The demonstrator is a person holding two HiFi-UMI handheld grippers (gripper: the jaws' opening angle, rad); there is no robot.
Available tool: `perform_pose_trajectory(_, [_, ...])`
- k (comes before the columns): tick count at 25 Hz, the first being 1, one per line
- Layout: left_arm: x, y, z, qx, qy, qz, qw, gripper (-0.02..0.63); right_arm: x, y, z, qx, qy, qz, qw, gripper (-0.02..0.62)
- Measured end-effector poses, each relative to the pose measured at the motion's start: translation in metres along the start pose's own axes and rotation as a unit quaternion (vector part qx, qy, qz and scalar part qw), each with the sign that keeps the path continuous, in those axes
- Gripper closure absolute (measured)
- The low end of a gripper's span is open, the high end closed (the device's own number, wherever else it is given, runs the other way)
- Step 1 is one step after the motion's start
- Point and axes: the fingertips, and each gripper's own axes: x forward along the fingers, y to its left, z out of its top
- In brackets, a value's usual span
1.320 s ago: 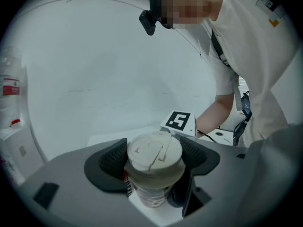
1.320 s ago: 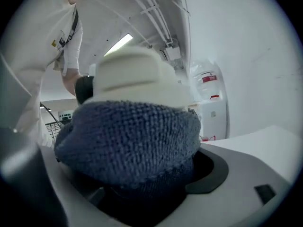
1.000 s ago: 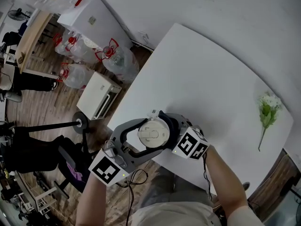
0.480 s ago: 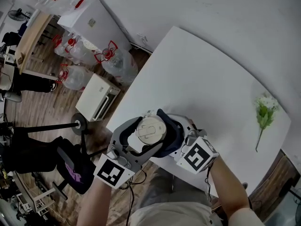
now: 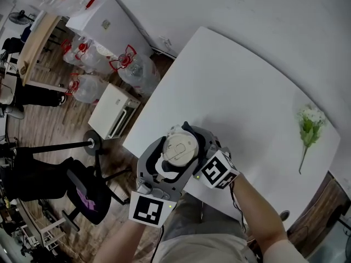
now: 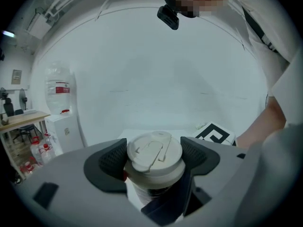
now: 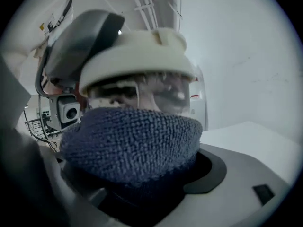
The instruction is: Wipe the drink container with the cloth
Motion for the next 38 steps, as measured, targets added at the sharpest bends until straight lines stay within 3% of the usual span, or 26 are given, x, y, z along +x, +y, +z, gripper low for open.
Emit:
perform_pose_trajectory(7, [0.002,-0.001,-0.003,-0.009,-0.001,0.032,0.9994,0.238,-0.003,-0.005,-0.026,0.045,0.043,-0.019,0.998,0.179])
perform_pose_trajectory(11, [0.001,-0.001,-0.002,-0.010,-0.002,0.032,0.9994,0.238,-0.029,0.003,-0.007,0.077,-0.006,-0.020,0.997,0.187])
perform_pose_trajectory(14, [0.002,-0.002,-0.002,-0.007,-0.003,0.026,0.9996,0.238,-0.053,0.009,0.024,0.051,-0.047,-0.033,0.997,0.196])
perform_pose_trajectory(17, [0.001,-0.002,-0.003,-0.011,-0.001,0.023,0.9997,0.238,-0.064,0.013,0.044,0.004,-0.043,-0.042,0.998,0.199])
perform_pose_trajectory(20, [0.001,0.001,-0.001,-0.014,0.000,0.019,0.9997,0.239,-0.058,0.012,0.046,-0.012,-0.042,-0.048,0.998,0.198])
perform_pose_trajectory(28, [0.000,-0.003,0.000,0.002,-0.001,0.004,1.0000,0.239,-0.013,-0.001,0.011,0.004,-0.018,-0.048,0.999,0.186])
perform_pose_trajectory(33, [-0.001,-0.004,-0.002,0.008,0.002,-0.004,1.0000,0.238,0.004,-0.005,-0.035,0.025,0.041,-0.057,0.997,0.189])
perform_pose_trajectory(38, [-0.002,-0.004,-0.003,0.012,-0.002,-0.005,0.9999,0.238,0.008,-0.007,-0.052,0.040,0.083,-0.066,0.994,0.193])
